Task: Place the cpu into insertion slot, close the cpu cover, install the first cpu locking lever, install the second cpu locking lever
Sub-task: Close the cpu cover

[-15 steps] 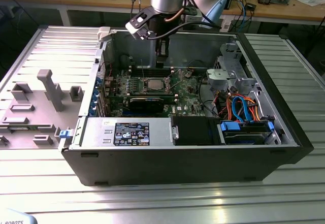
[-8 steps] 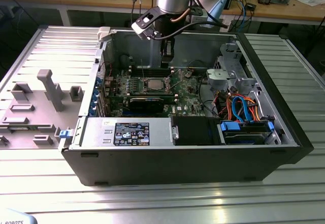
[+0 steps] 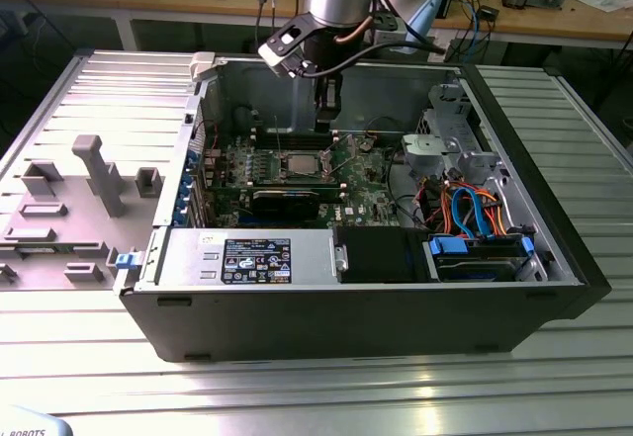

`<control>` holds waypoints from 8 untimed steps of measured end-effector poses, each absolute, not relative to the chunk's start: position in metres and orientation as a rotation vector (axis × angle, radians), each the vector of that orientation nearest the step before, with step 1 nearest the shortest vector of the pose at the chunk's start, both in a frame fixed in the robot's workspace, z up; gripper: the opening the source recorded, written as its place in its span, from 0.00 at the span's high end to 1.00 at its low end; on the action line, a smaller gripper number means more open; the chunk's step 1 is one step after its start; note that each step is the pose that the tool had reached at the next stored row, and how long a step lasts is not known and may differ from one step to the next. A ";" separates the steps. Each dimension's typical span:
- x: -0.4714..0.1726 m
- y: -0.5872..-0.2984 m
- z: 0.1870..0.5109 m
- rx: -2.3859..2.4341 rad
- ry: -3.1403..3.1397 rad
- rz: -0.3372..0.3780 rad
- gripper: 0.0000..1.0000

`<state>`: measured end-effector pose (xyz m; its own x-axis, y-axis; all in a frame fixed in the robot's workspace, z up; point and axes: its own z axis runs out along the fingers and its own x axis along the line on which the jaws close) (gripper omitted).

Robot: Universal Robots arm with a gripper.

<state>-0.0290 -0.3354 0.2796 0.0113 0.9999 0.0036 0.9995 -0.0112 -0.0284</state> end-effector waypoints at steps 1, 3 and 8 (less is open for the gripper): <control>-0.029 -0.335 0.280 -2.218 -2.193 0.027 0.89; -0.028 -0.335 0.280 -2.218 -2.193 0.027 0.89; -0.027 -0.335 0.280 -2.218 -2.193 0.027 0.89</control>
